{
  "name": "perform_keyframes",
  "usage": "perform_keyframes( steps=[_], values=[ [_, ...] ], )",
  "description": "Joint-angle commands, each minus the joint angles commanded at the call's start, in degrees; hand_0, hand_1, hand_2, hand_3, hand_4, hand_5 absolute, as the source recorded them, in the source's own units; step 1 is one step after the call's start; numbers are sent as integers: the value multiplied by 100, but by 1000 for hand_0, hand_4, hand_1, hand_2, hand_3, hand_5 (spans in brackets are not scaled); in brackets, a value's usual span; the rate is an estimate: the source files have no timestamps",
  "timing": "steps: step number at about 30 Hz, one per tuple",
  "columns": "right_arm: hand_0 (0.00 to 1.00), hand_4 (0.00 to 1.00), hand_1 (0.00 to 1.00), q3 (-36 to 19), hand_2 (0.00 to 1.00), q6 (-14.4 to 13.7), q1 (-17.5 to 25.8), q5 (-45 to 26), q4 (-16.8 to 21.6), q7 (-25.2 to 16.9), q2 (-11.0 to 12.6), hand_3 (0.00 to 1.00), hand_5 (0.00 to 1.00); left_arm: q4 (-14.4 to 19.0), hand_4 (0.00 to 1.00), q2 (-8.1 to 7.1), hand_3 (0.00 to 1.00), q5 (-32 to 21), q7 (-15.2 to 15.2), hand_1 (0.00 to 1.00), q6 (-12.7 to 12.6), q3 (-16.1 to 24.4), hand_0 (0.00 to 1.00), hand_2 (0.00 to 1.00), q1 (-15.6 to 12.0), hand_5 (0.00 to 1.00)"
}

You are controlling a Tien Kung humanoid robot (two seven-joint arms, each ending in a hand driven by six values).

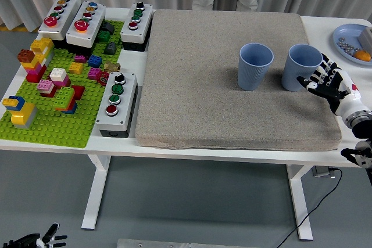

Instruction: Pick cup pour cup place

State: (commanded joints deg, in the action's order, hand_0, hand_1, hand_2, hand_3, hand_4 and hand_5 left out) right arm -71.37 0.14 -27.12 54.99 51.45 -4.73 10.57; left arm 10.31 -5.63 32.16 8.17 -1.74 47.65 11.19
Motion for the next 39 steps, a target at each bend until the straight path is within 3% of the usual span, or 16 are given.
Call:
perform_keyframes(
  steps=[39],
  values=[
    [920,839,889,-21,998,-3,-106,-6,-104,-34,-62,998,244,0,509,9,638,-8,-4,703,15,-58,713,747,42,976]
  ],
)
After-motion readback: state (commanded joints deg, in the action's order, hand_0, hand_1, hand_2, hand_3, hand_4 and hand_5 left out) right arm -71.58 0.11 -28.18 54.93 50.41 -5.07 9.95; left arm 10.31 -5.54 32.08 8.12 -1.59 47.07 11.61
